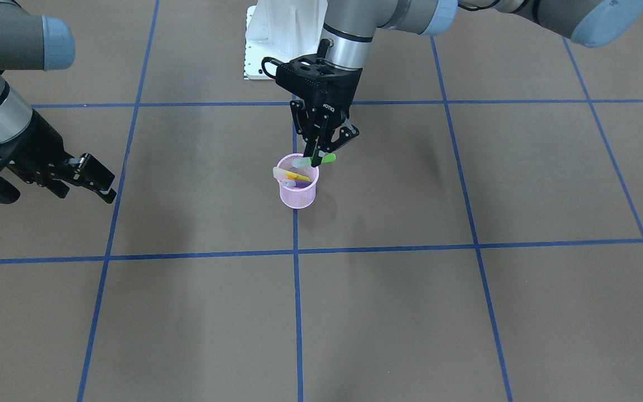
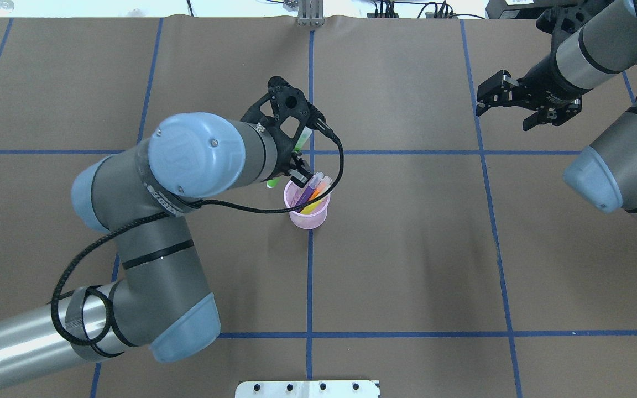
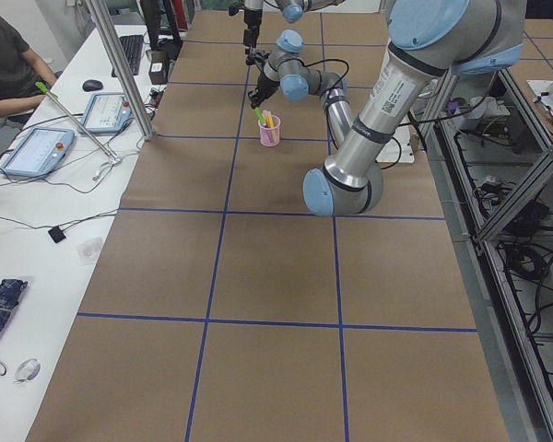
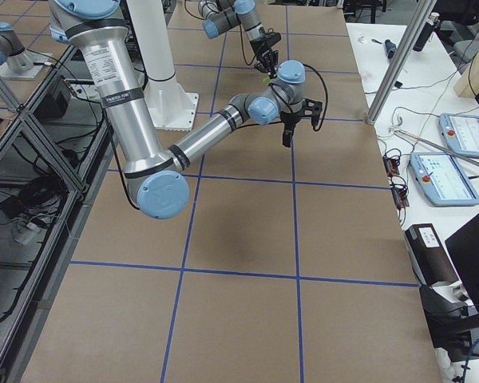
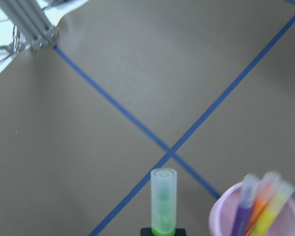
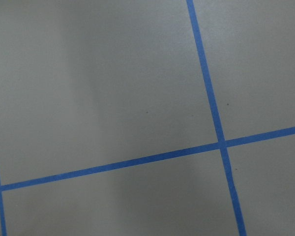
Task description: Collect pens into pen holder
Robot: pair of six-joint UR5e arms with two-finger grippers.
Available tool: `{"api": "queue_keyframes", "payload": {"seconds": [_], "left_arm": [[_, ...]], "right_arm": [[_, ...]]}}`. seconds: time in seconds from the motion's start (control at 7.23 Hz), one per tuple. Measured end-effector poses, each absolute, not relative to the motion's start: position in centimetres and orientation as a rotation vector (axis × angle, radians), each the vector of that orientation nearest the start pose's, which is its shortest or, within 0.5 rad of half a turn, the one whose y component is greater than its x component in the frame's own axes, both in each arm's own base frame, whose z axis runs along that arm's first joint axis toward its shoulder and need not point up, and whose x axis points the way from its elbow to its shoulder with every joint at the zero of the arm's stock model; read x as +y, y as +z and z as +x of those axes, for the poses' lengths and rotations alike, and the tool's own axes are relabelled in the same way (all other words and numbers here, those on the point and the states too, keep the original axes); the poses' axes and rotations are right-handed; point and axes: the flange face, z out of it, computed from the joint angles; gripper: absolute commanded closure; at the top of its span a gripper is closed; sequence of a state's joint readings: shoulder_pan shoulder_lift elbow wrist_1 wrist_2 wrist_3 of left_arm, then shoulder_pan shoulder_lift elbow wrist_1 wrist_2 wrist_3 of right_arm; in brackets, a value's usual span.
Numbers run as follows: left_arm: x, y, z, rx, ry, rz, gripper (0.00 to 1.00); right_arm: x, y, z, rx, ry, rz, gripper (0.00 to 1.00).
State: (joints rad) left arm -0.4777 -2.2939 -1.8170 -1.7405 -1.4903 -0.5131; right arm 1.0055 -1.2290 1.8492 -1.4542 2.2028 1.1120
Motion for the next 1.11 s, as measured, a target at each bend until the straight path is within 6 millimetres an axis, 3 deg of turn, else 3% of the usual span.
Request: {"api": "queue_keyframes", "payload": {"seconds": [0.28, 0.42, 0.55, 0.69, 0.97, 1.11], "left_arm": [[-40.6, 10.5, 53.1, 0.772, 0.428, 0.875, 1.00], [-40.9, 10.2, 54.4, 0.779, 0.402, 0.877, 0.70], [-41.2, 10.2, 55.3, 0.784, 0.383, 0.880, 0.29], [-41.3, 10.5, 55.8, 0.781, 0.378, 0.880, 0.00], [-41.4, 11.1, 55.3, 0.784, 0.368, 0.877, 0.00], [-41.9, 12.0, 53.4, 0.782, 0.357, 0.880, 0.00]], "right_arm": [[-53.7, 33.2, -25.1, -0.928, 0.277, 0.023, 0.00], [-53.7, 33.3, -25.1, -0.926, 0.277, 0.022, 0.00], [-53.7, 33.4, -25.1, -0.925, 0.278, 0.022, 0.00], [-53.7, 33.5, -25.1, -0.924, 0.279, 0.021, 0.00], [-53.8, 33.7, -25.1, -0.919, 0.282, 0.021, 0.00], [-53.9, 34.0, -24.9, -0.912, 0.282, 0.028, 0.00]]}}
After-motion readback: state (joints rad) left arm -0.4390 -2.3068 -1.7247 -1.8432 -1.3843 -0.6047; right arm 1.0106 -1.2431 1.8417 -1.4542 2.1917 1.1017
